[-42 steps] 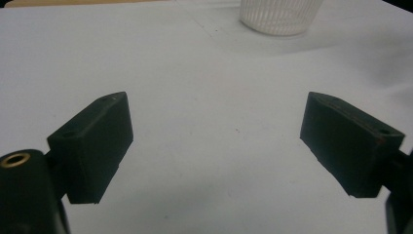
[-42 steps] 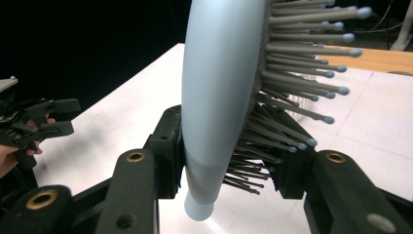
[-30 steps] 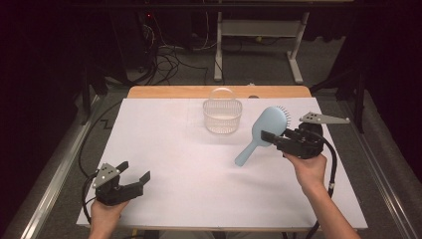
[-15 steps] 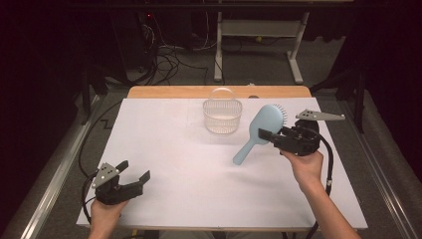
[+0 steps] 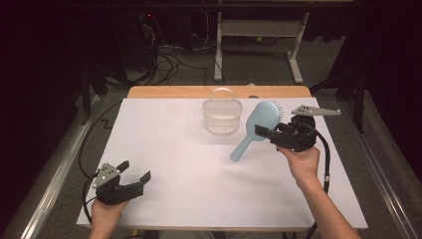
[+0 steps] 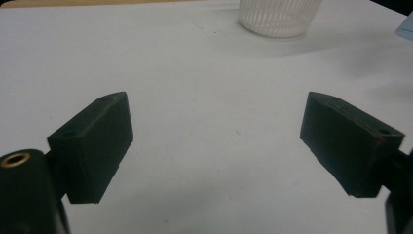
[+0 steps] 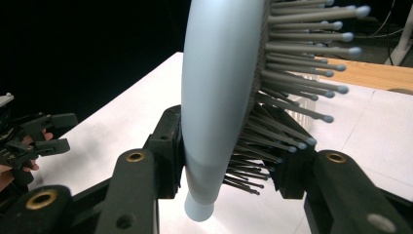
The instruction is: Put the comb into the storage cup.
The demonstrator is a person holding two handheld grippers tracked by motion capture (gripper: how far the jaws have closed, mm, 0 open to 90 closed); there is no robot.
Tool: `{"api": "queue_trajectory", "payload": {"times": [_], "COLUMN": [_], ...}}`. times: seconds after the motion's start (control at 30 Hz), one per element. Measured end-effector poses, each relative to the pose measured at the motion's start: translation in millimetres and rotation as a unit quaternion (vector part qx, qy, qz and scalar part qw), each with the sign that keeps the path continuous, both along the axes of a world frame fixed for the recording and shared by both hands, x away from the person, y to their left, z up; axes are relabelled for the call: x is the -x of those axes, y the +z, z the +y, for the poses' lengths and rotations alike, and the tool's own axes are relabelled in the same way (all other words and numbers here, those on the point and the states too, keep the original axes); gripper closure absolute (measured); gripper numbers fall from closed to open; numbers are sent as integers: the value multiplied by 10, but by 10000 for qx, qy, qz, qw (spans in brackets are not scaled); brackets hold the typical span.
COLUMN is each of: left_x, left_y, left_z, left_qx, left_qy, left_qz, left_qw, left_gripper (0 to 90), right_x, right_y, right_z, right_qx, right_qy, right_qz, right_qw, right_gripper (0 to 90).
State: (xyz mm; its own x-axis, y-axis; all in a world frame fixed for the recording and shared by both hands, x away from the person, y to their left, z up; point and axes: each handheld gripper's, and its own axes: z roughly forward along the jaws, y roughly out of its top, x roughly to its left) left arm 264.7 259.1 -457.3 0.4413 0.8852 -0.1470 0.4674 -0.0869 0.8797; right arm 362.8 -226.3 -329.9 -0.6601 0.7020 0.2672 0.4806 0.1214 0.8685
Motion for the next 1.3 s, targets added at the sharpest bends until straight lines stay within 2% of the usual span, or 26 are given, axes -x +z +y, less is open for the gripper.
{"api": "queue_trajectory", "payload": {"times": [0.2, 0.6, 1.3], "left_x": [-14, -27, -24], "left_y": [-10, -27, -23], "left_z": [14, 2, -4], "left_qx": [78, 7, -27], "left_qy": [50, 32, 52], "left_qz": [39, 76, 69], "left_qw": [9999, 10000, 10000], "left_gripper": [114, 115, 114], "right_x": [-63, -196, -436], "right_y": [18, 187, 326], "right_z": [-2, 55, 90], "right_qx": [-31, -93, -74], "right_qy": [-49, -29, -144], "right_qz": [23, 7, 4], "right_qw": [10000, 10000, 9999], "right_gripper": [549, 548, 548]}}
